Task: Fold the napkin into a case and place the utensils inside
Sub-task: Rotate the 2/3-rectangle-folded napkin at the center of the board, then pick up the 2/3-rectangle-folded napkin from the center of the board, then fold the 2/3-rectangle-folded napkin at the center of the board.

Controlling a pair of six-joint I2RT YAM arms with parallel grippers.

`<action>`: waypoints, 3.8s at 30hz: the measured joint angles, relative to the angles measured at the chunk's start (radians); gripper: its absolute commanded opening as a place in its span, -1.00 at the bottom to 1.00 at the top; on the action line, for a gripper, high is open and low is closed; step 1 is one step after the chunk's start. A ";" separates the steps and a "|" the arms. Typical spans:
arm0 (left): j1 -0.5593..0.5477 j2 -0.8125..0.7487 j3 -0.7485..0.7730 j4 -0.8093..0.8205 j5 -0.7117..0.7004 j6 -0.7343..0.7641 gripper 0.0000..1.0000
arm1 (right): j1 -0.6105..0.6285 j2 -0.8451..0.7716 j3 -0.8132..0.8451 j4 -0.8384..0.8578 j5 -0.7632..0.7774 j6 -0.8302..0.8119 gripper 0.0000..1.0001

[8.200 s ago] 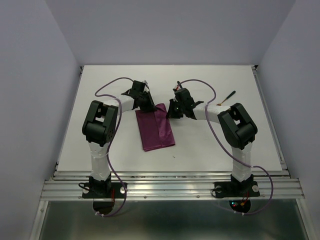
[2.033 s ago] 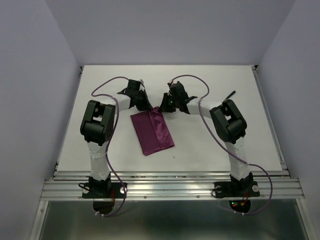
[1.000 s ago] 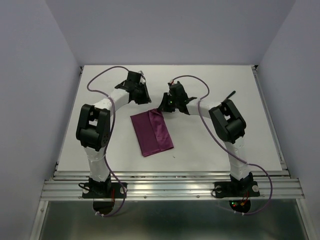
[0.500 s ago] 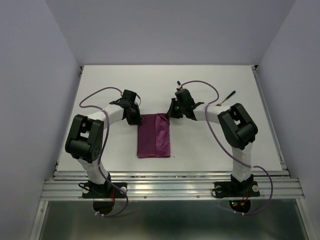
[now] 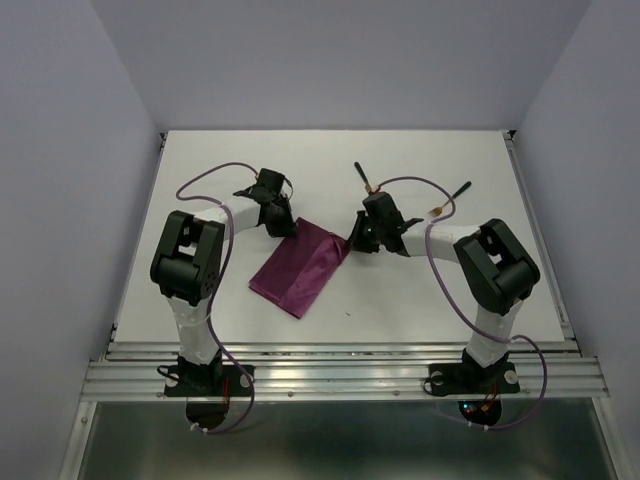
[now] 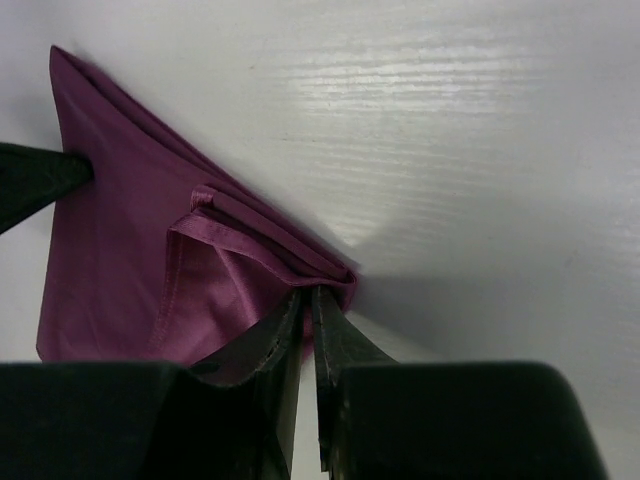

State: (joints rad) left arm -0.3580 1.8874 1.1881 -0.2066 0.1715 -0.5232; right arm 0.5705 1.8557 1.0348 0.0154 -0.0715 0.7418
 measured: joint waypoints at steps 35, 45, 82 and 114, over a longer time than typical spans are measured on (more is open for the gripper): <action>-0.013 0.062 0.136 -0.108 -0.148 0.084 0.19 | 0.006 0.062 0.085 -0.014 -0.050 -0.073 -0.71; -0.013 0.070 0.142 -0.106 -0.120 0.107 -0.17 | 0.006 0.083 0.098 0.008 -0.060 -0.053 -0.71; -0.013 0.054 0.217 -0.135 0.038 0.150 -1.00 | 0.007 0.153 0.206 -0.034 0.036 0.105 -0.72; -0.071 0.036 0.304 -0.219 0.017 0.175 -1.00 | 0.007 0.132 0.184 -0.055 0.126 0.233 -0.75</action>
State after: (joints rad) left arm -0.4286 1.9232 1.4918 -0.4255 0.1883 -0.3481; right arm 0.5774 1.9881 1.2190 -0.0391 0.0547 0.9749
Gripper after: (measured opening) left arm 0.058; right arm 0.125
